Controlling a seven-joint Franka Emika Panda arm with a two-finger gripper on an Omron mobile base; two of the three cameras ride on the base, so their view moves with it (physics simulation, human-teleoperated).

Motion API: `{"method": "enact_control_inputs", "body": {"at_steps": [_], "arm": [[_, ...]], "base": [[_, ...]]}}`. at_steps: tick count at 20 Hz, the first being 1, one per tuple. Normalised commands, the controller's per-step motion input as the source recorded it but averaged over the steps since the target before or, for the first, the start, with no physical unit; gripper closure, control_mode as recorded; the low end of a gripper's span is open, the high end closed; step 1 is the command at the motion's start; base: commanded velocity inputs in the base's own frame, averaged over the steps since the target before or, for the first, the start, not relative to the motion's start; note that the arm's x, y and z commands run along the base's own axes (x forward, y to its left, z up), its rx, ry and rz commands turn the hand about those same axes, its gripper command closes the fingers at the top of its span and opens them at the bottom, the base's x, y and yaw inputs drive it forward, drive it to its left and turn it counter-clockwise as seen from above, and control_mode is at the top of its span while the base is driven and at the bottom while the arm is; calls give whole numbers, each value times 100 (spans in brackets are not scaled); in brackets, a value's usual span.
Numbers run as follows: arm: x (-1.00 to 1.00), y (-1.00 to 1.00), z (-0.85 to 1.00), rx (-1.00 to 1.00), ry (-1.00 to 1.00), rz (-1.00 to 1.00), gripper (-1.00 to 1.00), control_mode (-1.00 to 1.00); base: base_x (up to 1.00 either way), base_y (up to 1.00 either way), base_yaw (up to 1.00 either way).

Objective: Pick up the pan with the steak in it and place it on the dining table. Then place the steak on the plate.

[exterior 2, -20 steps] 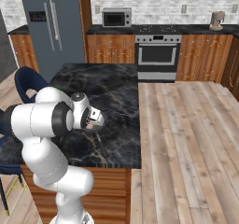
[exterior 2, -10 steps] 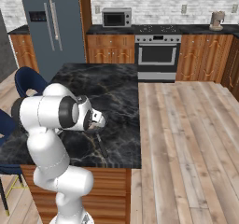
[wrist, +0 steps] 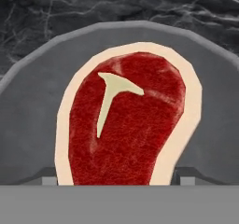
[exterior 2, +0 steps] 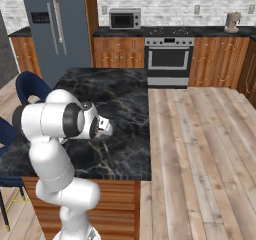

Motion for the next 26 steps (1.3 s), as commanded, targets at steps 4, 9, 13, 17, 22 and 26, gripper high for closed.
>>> {"method": "enact_control_inputs", "body": {"at_steps": [4, 9, 13, 17, 22, 26], "arm": [[0, 11, 48, 0, -3, -2, 100, -100], [-16, 17, 63, 1, -2, 0, 100, -100], [-32, 15, 63, 4, 0, 3, 100, -100], [-47, 22, 55, 1, 0, 8, 100, -100], [-64, 35, 39, 0, -3, 11, 100, -100], [-53, 58, 22, -1, -2, 11, 100, -100]], "base": [[0, 0, 0], [0, 0, 0], [0, 0, 0], [0, 0, 0], [0, 0, 0], [0, 0, 0]]}}
